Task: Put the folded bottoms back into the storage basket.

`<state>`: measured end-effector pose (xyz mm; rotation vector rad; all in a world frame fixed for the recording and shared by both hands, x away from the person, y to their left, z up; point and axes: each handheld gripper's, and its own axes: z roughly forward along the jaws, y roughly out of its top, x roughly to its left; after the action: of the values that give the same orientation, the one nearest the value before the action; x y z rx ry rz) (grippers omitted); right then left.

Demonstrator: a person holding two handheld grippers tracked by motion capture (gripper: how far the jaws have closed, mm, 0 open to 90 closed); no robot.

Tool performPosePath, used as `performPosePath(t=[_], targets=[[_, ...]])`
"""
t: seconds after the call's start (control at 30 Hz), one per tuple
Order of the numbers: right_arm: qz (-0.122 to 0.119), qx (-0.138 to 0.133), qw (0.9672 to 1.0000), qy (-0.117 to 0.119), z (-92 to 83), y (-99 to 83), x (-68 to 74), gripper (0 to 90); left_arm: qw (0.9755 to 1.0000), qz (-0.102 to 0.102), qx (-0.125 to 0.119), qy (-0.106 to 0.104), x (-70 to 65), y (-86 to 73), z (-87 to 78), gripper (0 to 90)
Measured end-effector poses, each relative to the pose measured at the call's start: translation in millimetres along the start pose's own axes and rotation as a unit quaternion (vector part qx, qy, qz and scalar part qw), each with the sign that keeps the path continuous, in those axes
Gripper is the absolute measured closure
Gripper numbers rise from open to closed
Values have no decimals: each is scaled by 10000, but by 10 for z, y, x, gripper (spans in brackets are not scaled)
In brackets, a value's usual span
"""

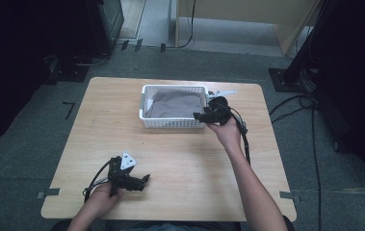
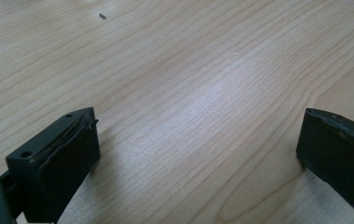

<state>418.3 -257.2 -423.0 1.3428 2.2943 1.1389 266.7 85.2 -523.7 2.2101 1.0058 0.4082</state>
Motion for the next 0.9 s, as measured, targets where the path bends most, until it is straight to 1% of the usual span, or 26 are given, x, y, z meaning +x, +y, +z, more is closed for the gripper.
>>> performPosePath(t=[0.17, 0.33, 0.43, 0.53, 0.63, 0.9], targets=[[-55, -47, 10000, 47, -127, -121, 8, 422, 10000, 7, 5, -1, 1, 0, -1, 0], [-109, -46, 9999, 84, -247, -294, 11, 422, 10000, 7, 5, -1, 1, 0, -1, 0], [-83, -51, 9999, 88, -306, -367, 6, 421, 10000, 3, 2, 1, 0, 0, 0, 0], [-68, -69, 9999, 89, -366, -447, -9, 419, 10000, 3, 3, -1, 0, 0, 0, 0], [-127, -75, 9999, 64, -419, -522, -18, 417, 10000, 2, 3, 0, 0, 0, -1, 0], [-91, -141, 9998, 46, -545, -719, -94, 415, 10000, 3, 3, -1, 0, 0, -1, 0]])
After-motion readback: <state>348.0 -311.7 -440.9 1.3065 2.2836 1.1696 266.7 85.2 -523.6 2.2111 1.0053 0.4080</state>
